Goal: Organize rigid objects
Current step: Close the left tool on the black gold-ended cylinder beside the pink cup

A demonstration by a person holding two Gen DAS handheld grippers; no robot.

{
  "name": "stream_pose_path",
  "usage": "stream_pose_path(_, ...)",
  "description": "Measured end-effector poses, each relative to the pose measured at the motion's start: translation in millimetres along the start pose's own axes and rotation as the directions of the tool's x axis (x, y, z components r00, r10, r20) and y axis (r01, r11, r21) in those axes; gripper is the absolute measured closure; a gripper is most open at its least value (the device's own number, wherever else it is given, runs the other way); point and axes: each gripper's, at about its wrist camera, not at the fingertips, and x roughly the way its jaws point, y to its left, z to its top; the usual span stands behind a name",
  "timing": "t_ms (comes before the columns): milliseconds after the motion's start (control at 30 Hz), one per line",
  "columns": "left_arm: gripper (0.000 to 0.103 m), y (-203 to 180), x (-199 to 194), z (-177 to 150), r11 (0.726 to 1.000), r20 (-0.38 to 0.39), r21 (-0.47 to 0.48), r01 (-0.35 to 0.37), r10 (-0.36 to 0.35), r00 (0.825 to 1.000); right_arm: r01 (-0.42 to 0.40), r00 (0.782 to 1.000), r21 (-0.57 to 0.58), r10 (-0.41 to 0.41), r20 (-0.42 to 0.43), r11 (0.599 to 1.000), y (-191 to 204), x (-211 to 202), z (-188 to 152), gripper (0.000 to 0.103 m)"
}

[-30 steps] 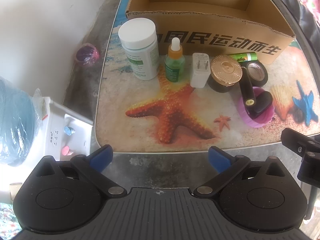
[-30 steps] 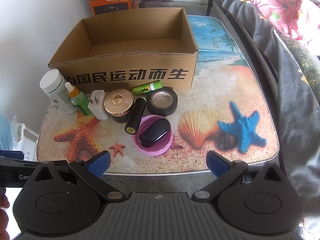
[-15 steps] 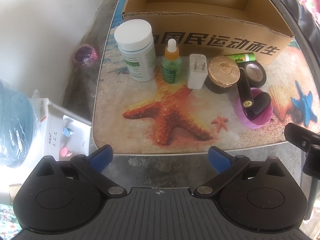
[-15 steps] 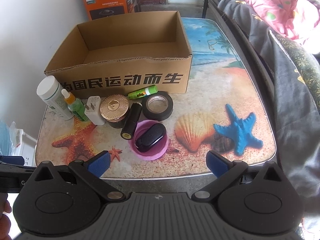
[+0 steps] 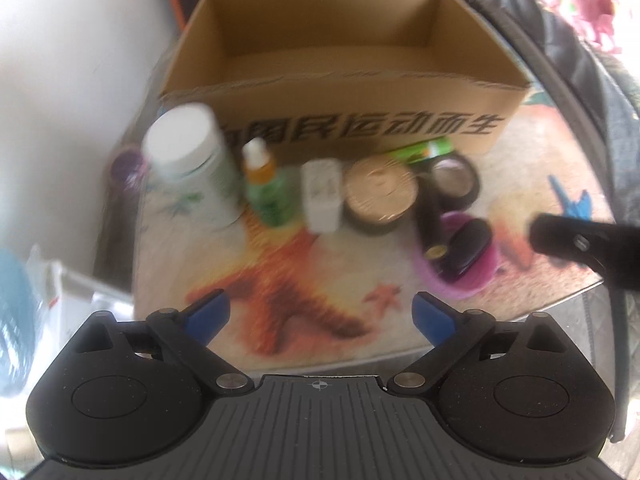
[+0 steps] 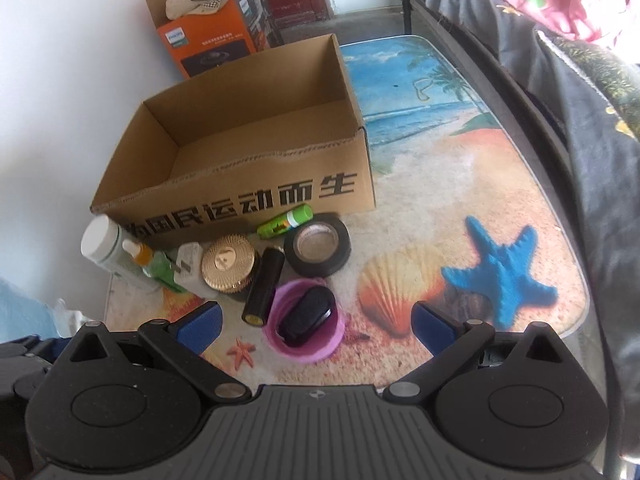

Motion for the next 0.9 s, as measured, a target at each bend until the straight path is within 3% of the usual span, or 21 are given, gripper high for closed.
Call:
stream_pose_path(133,0.011,-19.4,6.1,11.5,0.998,0.028,0.051,0.027,-0.028,0.999,-0.086,0.996,0.018,0.086,-0.019,0.996,-7.7,20.5,24.4,0.012)
stream_pose_path(233,0.026,-31.3,15.6,20.5,0.996,0.015,0.066,0.063,-0.064,0.998,-0.151,0.986,0.013,0.151,-0.068,0.988,-6.5,42.1,41.5,0.026)
stream_pose_path(433,0.046,-44.5,35.1,32.5,0.992,-0.018,0.008,0.129,-0.129,0.991,-0.228,0.954,-0.021,0.218,-0.207,0.974,3.8,85.2,59.5,0.041)
stream_pose_path(600,0.059,-50.0,45.1,41.3,0.990,-0.031,-0.029,0.137,-0.138,0.990,-0.253,0.925,-0.031,0.233,-0.301,0.967,4.3,110.0,62.7,0.062)
stream_pose_path(900,0.078,-51.2,71.1,50.8,0.988,-0.082,-0.069,0.140,-0.146,0.986,-0.315,0.873,-0.016,0.283,-0.396,0.949,5.4,141.7,63.6,0.072)
